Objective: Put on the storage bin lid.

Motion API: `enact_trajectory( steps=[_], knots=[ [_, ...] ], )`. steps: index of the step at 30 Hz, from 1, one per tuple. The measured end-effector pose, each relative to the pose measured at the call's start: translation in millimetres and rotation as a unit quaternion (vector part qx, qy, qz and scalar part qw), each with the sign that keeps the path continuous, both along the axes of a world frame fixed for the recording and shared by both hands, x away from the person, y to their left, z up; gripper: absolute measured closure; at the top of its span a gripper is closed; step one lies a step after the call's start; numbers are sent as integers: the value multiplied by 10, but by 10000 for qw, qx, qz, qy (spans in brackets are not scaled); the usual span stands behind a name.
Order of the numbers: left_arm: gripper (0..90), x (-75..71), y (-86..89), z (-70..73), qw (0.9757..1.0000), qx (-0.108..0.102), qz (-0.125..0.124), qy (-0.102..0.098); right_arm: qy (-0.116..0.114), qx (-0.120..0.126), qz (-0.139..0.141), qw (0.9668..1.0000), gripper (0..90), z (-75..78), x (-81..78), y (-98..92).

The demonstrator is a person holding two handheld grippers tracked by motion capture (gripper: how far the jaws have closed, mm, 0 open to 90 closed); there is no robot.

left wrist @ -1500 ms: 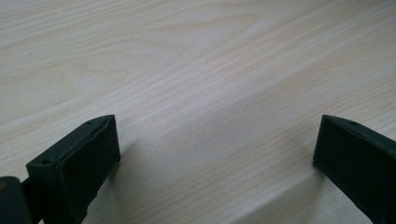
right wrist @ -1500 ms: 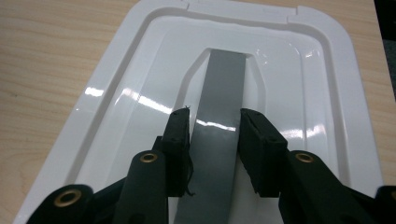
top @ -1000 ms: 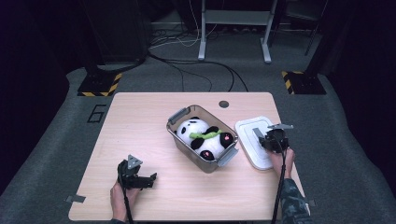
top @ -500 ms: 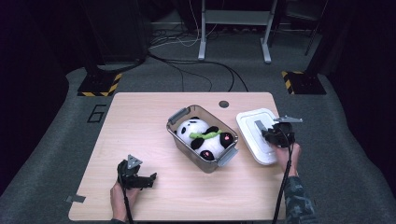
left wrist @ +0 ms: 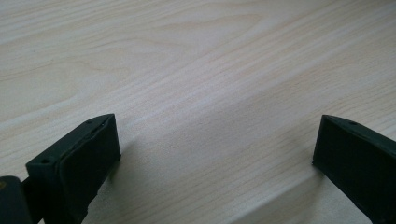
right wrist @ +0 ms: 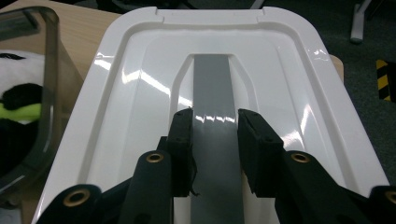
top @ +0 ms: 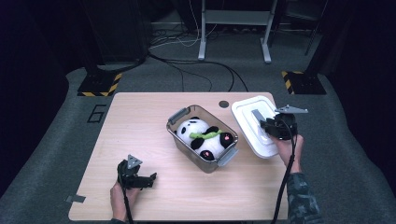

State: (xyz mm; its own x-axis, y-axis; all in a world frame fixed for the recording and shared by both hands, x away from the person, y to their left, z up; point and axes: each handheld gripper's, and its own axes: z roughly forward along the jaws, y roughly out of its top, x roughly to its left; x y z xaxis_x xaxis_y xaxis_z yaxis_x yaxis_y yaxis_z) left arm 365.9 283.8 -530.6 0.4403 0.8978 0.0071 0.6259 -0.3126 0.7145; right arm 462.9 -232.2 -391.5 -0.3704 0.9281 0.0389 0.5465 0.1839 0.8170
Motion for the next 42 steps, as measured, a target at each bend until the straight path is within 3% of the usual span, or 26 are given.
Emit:
enact_trajectory(
  steps=[7, 14, 26, 37, 42],
  knots=[
    [2, 2, 2, 1, 10000, 13, 3, -2, -103, 77, 298, 9995, 667, 214, -37, 146],
    [2, 2, 1, 1, 10000, 5, 51, -12, -174, 16, 668, 9976, 667, 371, -65, 421],
    [2, 2, 6, 2, 10000, 20, 50, 1, -176, 28, 1228, 9923, 667, 451, -120, 927],
    [2, 0, 6, 3, 10000, 17, 50, 11, 49, 71, 1991, 9799, 667, 322, -4, 1486],
    [3, 1, 6, 3, 10000, 17, 51, 12, 209, -57, 2253, 9740, 666, 213, 95, 1694]
  ],
)
